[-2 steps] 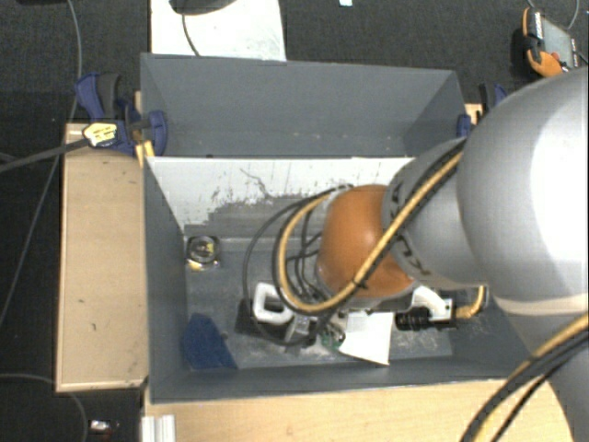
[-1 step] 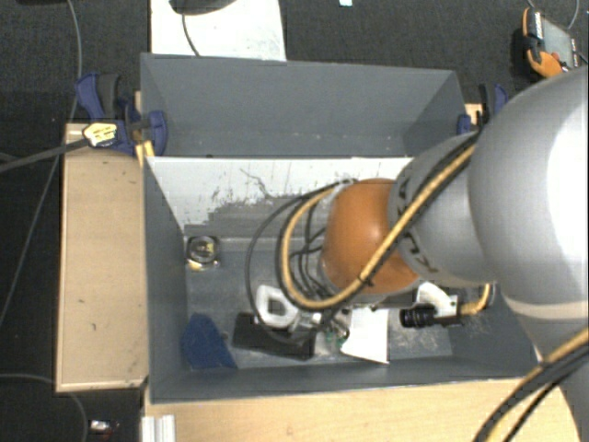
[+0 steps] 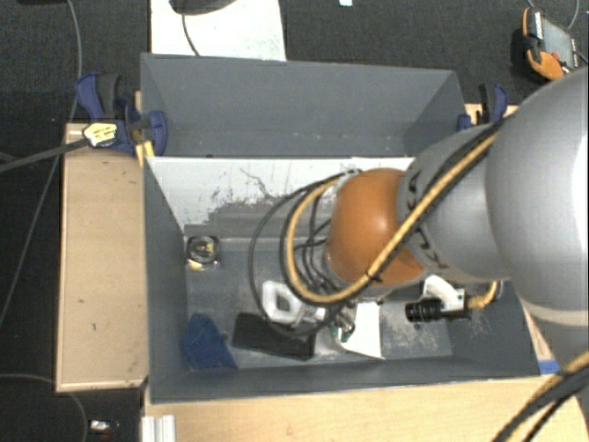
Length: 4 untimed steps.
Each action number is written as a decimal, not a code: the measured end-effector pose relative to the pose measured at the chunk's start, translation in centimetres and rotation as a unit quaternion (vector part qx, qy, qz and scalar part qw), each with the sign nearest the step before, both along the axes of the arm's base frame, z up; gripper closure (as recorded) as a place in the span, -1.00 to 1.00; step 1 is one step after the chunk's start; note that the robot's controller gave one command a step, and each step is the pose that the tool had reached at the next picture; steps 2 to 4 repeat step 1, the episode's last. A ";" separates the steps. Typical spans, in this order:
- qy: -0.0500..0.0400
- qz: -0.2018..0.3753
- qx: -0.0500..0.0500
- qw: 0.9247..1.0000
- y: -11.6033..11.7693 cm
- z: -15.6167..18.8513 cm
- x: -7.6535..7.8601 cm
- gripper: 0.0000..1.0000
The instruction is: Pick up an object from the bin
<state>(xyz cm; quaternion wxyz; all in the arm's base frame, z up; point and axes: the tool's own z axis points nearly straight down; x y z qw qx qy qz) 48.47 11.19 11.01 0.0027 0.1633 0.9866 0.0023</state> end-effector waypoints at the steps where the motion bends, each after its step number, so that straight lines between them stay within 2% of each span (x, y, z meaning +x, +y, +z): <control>1: -0.001 0.001 0.000 1.000 0.0 2.0 0.0 1.00; 4: -0.001 0.001 0.000 1.000 0.0 2.0 0.0 1.00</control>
Offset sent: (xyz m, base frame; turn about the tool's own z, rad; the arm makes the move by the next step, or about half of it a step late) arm 0.0003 0.0002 0.0200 -0.0010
